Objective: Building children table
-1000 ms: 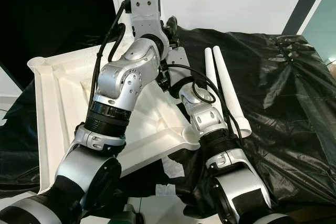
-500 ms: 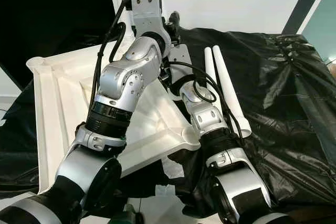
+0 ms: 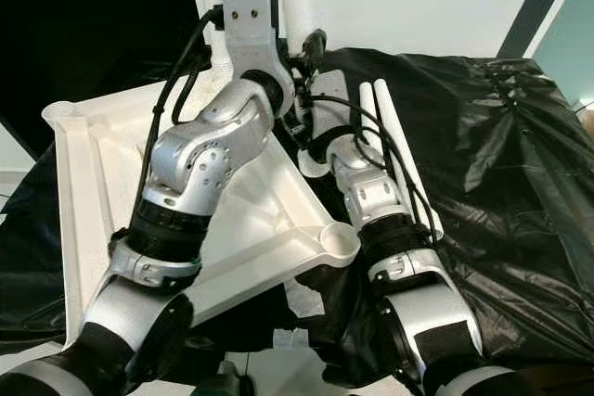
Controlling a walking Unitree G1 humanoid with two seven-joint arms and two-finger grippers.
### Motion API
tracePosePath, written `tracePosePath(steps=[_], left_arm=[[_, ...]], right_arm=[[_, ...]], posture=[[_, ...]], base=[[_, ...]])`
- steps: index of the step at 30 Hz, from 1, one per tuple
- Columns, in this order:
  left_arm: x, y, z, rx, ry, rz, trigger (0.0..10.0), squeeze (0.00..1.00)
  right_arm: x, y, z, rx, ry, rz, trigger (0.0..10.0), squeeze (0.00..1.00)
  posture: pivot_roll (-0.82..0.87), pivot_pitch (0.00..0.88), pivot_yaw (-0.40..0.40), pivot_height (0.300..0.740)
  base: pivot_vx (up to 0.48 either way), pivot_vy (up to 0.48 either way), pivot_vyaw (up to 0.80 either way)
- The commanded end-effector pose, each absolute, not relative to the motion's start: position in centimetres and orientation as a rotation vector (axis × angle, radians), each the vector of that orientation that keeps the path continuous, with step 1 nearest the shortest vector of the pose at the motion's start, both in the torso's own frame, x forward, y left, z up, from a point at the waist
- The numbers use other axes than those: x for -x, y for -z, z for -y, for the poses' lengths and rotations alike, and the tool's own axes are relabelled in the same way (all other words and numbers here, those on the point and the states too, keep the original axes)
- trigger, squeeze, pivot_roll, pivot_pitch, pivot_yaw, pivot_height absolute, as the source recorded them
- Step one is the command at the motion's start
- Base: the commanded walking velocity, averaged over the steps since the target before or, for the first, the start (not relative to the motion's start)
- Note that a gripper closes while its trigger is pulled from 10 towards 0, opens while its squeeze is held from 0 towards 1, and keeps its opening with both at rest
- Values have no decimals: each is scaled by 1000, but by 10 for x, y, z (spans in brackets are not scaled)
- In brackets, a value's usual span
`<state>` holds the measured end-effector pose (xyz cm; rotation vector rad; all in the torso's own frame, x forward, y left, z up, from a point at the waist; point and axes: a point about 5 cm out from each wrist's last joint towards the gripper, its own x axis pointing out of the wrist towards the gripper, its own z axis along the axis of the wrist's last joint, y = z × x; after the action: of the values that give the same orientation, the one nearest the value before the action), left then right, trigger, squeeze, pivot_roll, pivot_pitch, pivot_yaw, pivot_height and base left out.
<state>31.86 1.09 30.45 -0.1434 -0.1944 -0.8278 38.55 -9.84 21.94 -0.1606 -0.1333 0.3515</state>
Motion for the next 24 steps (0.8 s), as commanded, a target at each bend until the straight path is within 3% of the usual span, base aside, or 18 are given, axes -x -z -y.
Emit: tracePosePath(steps=[1,7,24], left_arm=[[-307,-301,-2,102,942,211,10000,0],[-299,-284,-32,91,893,207,10000,0],[-260,-240,-66,14,941,154,10000,0]], right_arm=[[-388,-224,99,150,-340,142,10000,0],[-388,-227,112,112,-286,158,10000,0],[-383,-228,128,108,-269,211,10000,0]], posture=[[129,51,-15,740],[131,58,-19,740],[148,69,-39,740]], base=[[0,0,0],[0,0,0],[0,0,0]])
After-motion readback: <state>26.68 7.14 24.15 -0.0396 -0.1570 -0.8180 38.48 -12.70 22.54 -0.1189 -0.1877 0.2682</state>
